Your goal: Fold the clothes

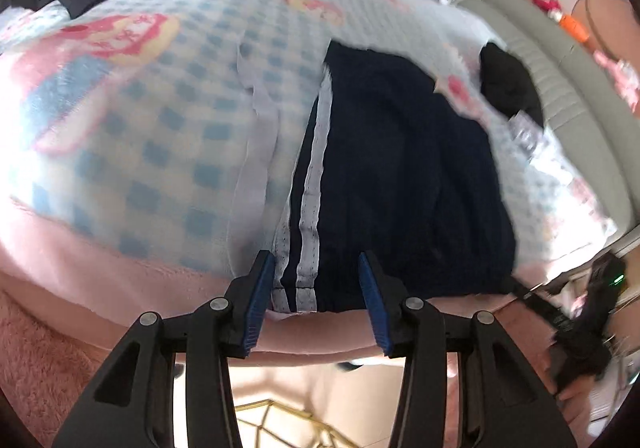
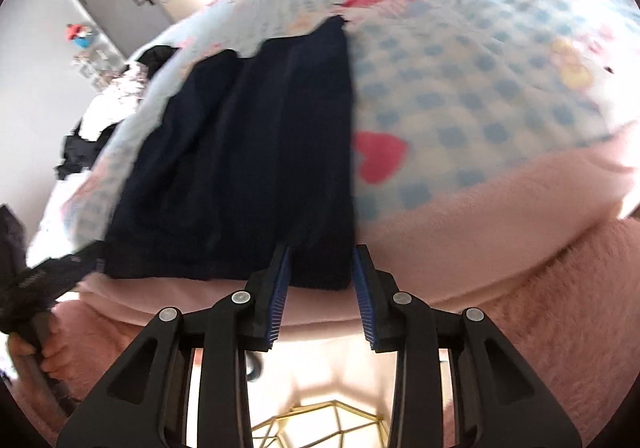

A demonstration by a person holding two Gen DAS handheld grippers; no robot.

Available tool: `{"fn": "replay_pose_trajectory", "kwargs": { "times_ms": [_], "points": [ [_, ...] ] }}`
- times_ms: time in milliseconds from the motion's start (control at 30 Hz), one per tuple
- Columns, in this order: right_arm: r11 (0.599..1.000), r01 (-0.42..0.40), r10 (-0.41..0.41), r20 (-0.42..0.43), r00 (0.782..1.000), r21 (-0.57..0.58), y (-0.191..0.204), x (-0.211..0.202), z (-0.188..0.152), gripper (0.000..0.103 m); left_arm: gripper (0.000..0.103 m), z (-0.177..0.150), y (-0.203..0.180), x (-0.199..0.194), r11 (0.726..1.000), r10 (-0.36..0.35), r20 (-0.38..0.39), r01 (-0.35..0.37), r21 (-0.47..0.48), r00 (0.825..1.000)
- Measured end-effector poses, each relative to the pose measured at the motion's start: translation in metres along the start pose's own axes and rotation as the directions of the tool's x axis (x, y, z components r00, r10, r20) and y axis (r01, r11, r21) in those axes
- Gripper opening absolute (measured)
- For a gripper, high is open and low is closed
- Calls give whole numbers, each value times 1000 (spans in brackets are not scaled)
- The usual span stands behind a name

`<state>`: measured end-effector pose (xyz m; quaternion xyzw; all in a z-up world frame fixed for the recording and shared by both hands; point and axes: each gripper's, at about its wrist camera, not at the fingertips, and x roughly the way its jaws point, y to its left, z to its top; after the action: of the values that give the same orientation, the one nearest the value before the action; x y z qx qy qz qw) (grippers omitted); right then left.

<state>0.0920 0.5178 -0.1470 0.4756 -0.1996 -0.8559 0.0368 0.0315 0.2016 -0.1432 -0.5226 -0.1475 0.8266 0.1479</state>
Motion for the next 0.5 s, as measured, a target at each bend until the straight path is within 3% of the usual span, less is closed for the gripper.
{"fn": "replay_pose_trajectory", "kwargs": {
  "times_ms": [100,233,333,400,500],
  "points": [
    [1000,3,-4,-45,999,-23,7,14,5,31,45,-1,-2,10,999,33,-44,-34,-19,998],
    [997,-33,30,-49,998,-71,20,14,12,18,35,-3,1,-4,998,32,-10,-33,-47,999],
    [997,-26,22,-49,999,-76,21,16,11,19,34,-4,9,-10,995,-51,6,52,-87,999],
    [999,-1,-3,-73,997,-48,14,26,11,24,34,-4,11,-6,990,-103,-11,102,-98,995],
    [999,-50,51,-81,995,16,3,30,15,27,36,0,12,1,985,-139,-26,135,-111,990]
  ]
}}
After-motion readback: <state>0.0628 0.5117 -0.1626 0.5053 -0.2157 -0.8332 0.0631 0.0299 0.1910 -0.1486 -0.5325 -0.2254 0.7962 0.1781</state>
